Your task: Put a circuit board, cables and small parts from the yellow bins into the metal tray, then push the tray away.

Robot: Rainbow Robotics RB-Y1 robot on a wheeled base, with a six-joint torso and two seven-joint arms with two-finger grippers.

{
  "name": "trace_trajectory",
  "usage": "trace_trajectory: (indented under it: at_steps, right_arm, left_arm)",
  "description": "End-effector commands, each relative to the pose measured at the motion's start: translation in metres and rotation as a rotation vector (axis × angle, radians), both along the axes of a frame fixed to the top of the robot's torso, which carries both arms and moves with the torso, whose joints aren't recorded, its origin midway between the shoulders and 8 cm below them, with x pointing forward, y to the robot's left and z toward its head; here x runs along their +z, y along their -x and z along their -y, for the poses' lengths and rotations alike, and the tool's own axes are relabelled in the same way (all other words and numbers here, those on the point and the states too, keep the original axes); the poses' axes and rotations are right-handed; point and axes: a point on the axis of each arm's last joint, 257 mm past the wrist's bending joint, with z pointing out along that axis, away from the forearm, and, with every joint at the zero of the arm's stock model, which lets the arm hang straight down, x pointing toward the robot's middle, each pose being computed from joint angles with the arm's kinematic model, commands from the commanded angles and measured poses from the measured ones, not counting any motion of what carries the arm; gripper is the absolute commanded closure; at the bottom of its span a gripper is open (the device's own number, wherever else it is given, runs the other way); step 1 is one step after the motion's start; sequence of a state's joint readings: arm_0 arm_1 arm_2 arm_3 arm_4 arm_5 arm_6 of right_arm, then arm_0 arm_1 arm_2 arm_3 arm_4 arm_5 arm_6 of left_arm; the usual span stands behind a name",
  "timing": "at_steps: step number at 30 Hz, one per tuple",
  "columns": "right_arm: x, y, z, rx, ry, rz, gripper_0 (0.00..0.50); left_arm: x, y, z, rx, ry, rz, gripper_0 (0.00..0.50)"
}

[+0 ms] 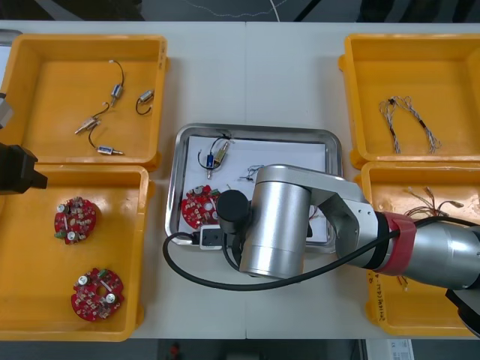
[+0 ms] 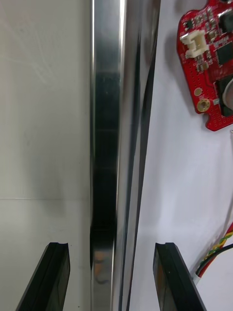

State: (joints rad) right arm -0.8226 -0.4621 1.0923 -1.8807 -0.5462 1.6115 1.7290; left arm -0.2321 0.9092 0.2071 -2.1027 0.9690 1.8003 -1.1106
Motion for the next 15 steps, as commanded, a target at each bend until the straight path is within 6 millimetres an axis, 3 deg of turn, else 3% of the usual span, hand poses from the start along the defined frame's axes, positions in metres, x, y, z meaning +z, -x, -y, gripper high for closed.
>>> trace_trajectory:
  at_steps: [1,3,4,9,15]
  right_arm:
    - [0.009,-0.002,-0.017,0.077,0.007,0.033,0.275]
    - [0.009,-0.002,-0.017,0.076,0.006,0.033,0.410]
    - [0.008,-0.002,-0.017,0.075,0.006,0.033,0.433]
    - [0.011,-0.003,-0.021,0.079,0.003,0.045,0.497]
    - [0.015,-0.013,-0.020,0.078,0.003,0.083,0.500]
  left_arm:
    - [0.017,0.001,-0.016,-0.044,-0.080,0.039,0.000]
    - [0.017,0.001,-0.016,-0.044,-0.080,0.039,0.000]
    - [0.017,0.001,-0.016,-0.044,-0.080,0.039,0.000]
    - [0.017,0.001,-0.016,-0.044,-0.080,0.039,0.000]
    - [0.017,0.001,-0.016,-0.044,-0.080,0.039,0.000]
